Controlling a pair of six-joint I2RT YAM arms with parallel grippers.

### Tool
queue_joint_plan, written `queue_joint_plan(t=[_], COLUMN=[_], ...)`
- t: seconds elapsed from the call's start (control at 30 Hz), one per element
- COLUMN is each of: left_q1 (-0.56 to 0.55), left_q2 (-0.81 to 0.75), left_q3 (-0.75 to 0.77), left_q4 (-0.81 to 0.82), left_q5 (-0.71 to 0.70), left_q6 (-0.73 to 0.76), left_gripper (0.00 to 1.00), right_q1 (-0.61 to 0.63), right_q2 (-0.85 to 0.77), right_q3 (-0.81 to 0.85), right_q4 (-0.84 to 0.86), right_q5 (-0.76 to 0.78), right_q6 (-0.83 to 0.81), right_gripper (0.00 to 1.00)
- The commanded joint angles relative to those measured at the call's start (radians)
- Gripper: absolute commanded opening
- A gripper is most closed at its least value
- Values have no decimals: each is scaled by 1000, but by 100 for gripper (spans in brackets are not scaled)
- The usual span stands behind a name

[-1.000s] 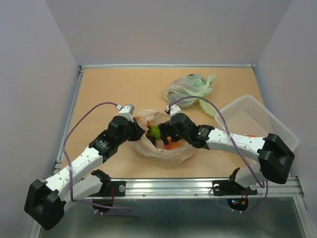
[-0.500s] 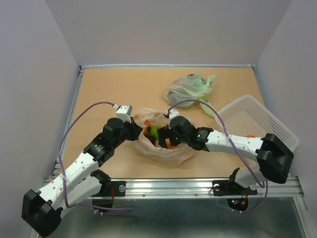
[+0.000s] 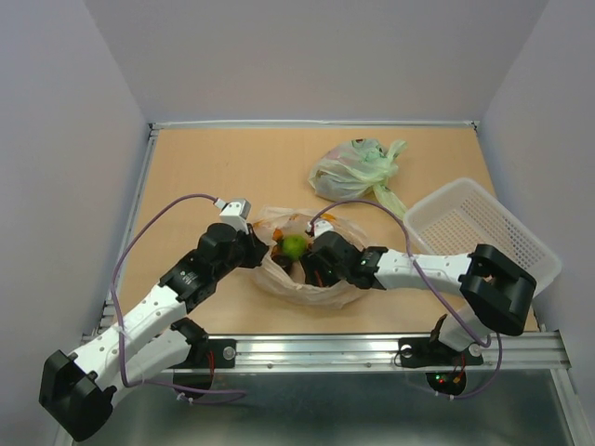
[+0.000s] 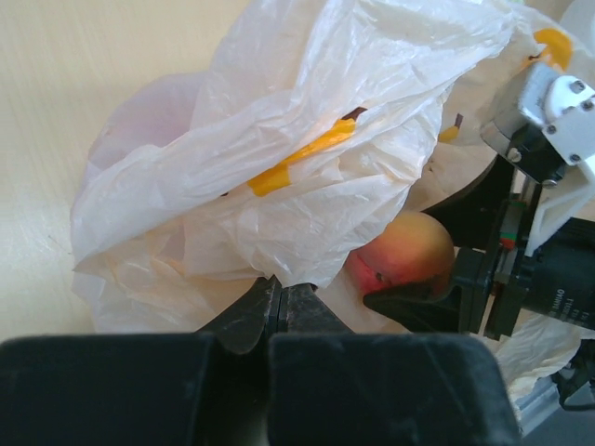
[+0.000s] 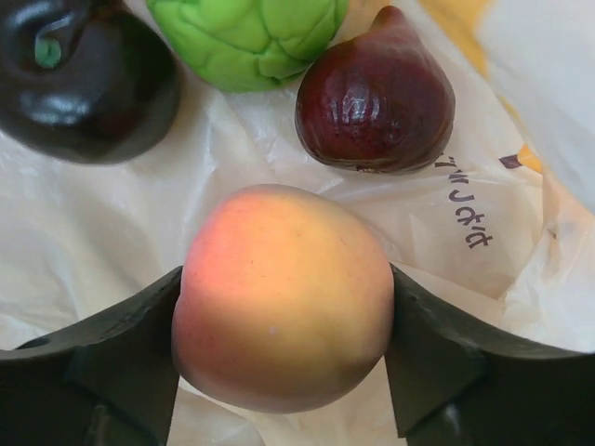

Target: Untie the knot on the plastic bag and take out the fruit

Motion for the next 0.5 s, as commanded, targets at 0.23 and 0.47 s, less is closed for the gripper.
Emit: queue_joint_plan(t=[0.23, 0.47], left_q1=[-2, 11], left_q2=[31, 136], left_q3=[60, 139], left_q4=[2, 38], left_q5=[-252, -392], left_q6=[38, 117], left_gripper=[0, 0], right_q1=[7, 7], right_q2=[-206, -292], right_q3=[137, 259], right_q4=[22, 42], right_q5=[43, 100], right_q6=[-93, -180], right_gripper=[1, 1])
